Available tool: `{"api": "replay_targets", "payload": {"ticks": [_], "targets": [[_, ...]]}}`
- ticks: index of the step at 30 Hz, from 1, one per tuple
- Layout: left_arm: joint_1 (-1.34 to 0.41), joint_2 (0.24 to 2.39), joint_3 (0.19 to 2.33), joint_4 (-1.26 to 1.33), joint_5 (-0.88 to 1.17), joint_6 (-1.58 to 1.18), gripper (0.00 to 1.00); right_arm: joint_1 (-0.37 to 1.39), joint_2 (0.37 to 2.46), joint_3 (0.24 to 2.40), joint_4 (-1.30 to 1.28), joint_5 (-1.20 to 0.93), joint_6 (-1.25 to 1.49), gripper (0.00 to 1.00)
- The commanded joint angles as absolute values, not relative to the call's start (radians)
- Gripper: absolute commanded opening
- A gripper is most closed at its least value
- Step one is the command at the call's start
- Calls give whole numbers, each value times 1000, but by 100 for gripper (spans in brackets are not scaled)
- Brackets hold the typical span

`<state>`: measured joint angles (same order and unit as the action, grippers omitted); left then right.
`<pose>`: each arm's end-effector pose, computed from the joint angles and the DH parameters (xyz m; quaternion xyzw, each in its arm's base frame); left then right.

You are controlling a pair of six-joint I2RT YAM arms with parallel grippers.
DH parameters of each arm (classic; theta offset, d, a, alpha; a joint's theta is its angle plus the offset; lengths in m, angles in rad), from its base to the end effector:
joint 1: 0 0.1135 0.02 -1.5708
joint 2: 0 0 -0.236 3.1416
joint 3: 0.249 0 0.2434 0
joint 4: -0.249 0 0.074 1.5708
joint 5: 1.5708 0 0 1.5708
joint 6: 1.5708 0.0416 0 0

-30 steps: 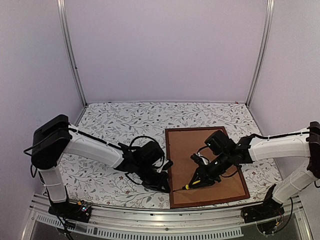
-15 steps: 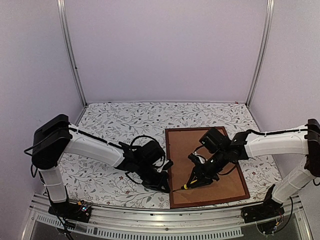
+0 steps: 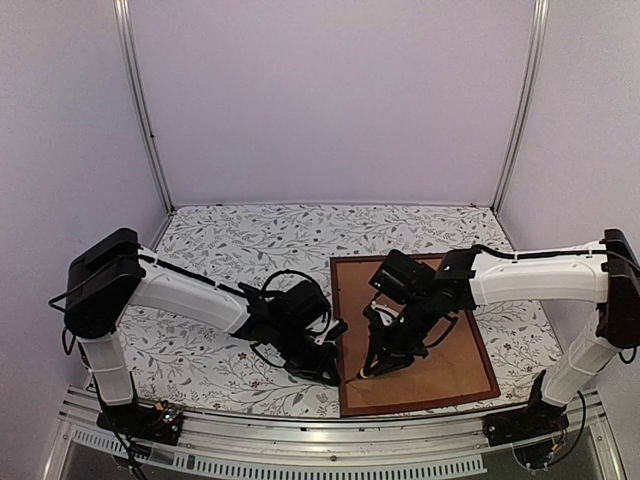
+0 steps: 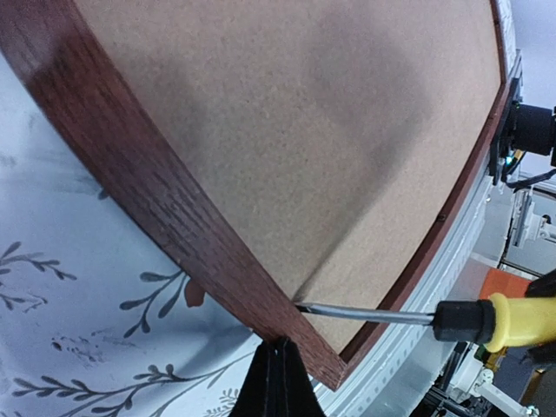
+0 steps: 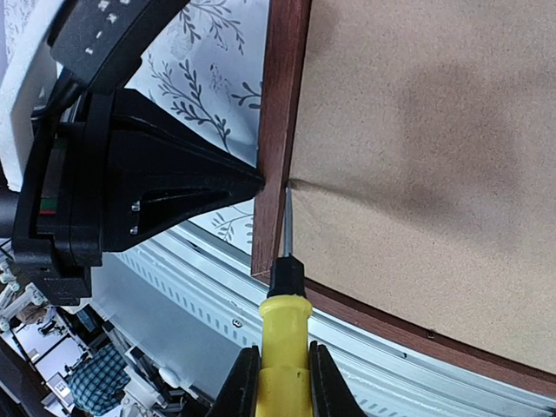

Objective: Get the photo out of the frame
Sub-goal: Release the fastener from the backboard.

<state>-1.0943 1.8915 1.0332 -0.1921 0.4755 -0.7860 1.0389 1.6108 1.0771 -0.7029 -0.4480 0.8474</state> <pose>0.1432 -0.3190 0.1019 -0.2041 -0.9187 0.3361 0.0364 0.1364 0.2674 0.1756 0.1287 -0.9535 -0.2599 0.0821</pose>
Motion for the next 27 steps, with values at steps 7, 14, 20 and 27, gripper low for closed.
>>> {"api": "replay_targets", "payload": {"ticks": [7,14,20,27], "targets": [[-1147,2000,1022,-116,484,-745,0,1248,1847,1287,-660,-303,880,0],[-1144,1999,1007,-115,481,-732,0,1336,1981,1456,-769,-243,920,0],[-1144,2002,1003,-108,476,-732,0,1367,2066,1551,-800,-232,926,0],[-1144,2008,1004,-103,472,-735,0,1385,2145,1676,-848,-223,915,0]]}}
